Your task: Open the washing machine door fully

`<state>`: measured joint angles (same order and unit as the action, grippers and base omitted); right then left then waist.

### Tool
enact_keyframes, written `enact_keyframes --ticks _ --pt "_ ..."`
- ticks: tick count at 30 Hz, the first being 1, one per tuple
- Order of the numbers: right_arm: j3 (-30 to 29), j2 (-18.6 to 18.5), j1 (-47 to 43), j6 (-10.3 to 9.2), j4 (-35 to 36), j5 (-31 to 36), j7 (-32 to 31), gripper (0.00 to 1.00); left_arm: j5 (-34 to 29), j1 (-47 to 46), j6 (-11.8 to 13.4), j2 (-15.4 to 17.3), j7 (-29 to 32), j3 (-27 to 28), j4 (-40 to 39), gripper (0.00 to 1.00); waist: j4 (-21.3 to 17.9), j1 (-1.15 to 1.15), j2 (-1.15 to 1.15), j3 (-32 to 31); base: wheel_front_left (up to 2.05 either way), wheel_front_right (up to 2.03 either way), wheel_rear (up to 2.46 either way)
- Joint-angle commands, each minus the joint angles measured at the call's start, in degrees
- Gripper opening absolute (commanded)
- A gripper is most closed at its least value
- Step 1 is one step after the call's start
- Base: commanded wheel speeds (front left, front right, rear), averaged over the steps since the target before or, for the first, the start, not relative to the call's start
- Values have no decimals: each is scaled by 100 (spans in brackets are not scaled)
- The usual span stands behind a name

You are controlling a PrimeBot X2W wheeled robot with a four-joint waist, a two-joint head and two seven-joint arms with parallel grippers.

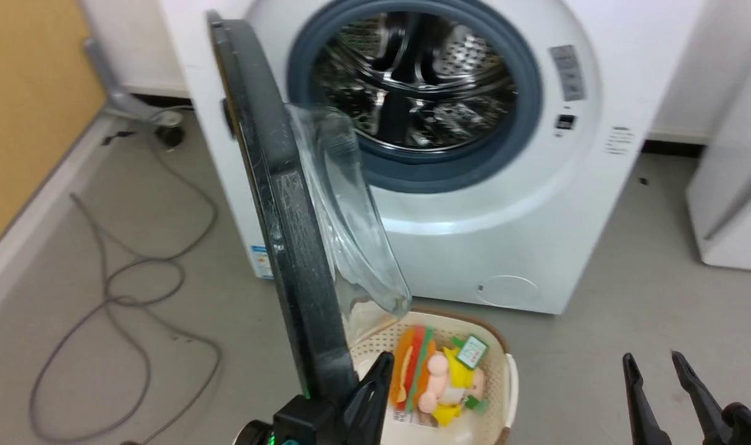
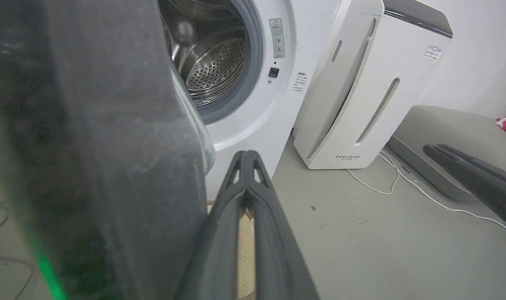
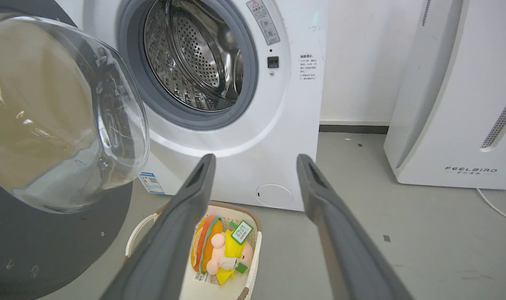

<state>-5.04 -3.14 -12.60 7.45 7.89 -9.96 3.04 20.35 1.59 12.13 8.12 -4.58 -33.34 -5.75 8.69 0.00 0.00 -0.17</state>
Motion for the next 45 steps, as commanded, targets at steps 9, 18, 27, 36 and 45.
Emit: enact_keyframes --ticks 9,18,27,36,45 --pt "-80 26 -82 3 99 12 2 100 47 306 270 257 13 284 -172 0 922 0 0 22 0 0 0" --pt "-123 26 -41 3 91 -42 -3 100 187 511 570 524 -57 821 -197 0 1306 0 0 85 0 0 0" --pt "-74 26 5 3 142 -39 -56 100 263 470 804 924 -218 1511 -12 0 1374 0 0 119 0 0 0" --pt "51 26 57 3 246 -31 -145 100 632 -167 683 1483 -519 2483 737 0 1196 0 0 205 0 0 0" --pt "81 26 164 3 406 93 -286 100 1127 -959 307 1829 -699 3099 2015 0 952 0 0 442 0 0 0"
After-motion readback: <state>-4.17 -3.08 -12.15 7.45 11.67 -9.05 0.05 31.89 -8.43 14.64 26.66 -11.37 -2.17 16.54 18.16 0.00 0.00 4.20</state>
